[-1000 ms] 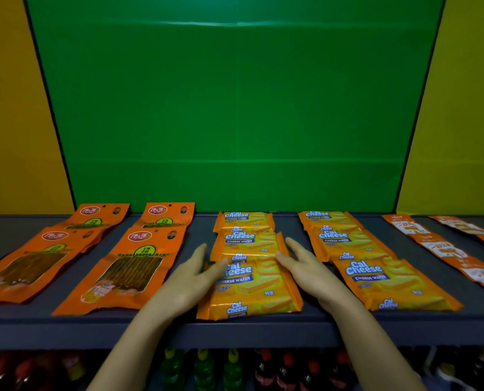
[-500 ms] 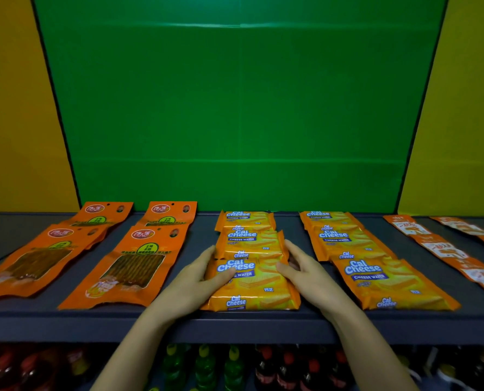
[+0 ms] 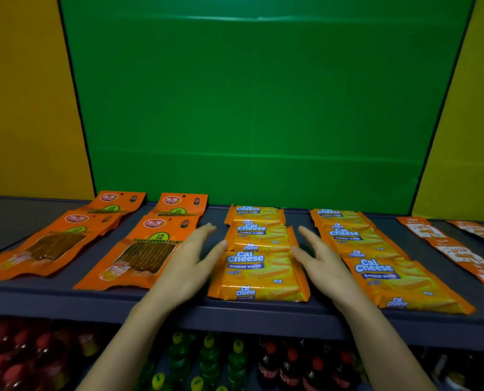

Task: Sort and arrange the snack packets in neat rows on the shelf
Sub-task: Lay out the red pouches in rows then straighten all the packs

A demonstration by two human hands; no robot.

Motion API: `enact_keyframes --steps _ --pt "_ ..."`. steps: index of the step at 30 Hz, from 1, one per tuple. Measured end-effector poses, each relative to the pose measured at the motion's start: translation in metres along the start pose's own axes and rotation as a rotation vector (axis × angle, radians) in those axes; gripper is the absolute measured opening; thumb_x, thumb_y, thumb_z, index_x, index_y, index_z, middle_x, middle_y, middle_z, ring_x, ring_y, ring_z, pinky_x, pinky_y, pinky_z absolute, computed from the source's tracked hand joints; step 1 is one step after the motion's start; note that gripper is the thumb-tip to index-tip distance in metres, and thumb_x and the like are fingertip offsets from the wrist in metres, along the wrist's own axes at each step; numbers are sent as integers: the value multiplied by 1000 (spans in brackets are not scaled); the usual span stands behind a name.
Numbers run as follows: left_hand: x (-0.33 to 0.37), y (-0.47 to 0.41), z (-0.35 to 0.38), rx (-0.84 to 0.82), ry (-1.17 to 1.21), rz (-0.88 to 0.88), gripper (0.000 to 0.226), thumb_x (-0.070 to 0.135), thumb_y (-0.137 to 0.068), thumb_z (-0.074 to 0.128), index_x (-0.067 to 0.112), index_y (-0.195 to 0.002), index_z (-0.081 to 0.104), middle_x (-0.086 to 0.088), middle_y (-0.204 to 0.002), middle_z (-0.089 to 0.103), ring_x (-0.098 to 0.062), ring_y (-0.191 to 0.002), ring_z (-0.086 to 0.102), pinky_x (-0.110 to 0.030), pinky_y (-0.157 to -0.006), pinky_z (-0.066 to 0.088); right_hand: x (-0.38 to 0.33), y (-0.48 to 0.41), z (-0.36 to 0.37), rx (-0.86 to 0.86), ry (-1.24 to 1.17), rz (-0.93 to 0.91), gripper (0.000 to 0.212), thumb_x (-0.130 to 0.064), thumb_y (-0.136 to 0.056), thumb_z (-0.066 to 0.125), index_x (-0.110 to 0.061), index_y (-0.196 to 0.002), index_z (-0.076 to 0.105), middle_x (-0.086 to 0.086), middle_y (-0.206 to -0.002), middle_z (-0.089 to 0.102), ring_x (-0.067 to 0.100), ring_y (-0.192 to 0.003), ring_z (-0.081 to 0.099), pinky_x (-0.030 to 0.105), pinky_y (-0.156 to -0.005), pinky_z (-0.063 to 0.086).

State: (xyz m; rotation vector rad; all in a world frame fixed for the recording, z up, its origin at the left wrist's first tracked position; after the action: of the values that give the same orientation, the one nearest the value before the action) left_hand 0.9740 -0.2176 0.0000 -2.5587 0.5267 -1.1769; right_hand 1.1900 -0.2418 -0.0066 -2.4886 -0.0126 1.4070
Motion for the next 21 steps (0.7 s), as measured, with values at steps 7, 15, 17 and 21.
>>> enact_keyframes --steps 7,15,17,21 --pt "-28 0 -69 191 -105 16 31 28 -91 52 13 -117 60 -2 -120 61 -18 -114 54 -30 -92 40 -48 -6 19 0 108 -175 42 -16 -94 50 -14 -136 44 1 -141 47 14 -131 42 30 -112 30" --pt "-95 -15 -116 93 -80 -175 41 31 -94 47 13 -130 48 -6 -134 52 -21 -121 48 -33 -98 39 -108 -21 97 -78 216 -195 44 -19 -96 46 -12 -139 39 2 -143 44 16 -132 41 30 -112 29" --pt "-106 -23 -118 35 -57 -206 45 31 -95 46 13 -136 41 -6 -141 45 -22 -127 43 -35 -104 36 -119 -28 122 -100 252 -167 45 -19 -96 45 -10 -139 37 6 -144 43 19 -133 39 32 -112 28" --pt "-119 -43 -112 -103 -74 -216 52 28 -96 44 9 -142 28 -9 -150 32 -24 -136 32 -34 -109 28 -125 -44 162 -91 347 -44 47 -22 -96 44 -10 -141 35 9 -147 38 23 -135 36 31 -109 29"
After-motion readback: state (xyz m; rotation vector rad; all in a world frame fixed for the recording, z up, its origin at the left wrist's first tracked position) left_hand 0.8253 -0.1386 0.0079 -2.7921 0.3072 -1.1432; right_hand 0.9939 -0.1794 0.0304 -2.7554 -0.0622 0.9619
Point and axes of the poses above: each hand's wrist, its own y-axis away from the middle knuckle, its own z-axis out of the palm, x = y × z, the point moved 3 cm from there along -y, towards the middle knuckle
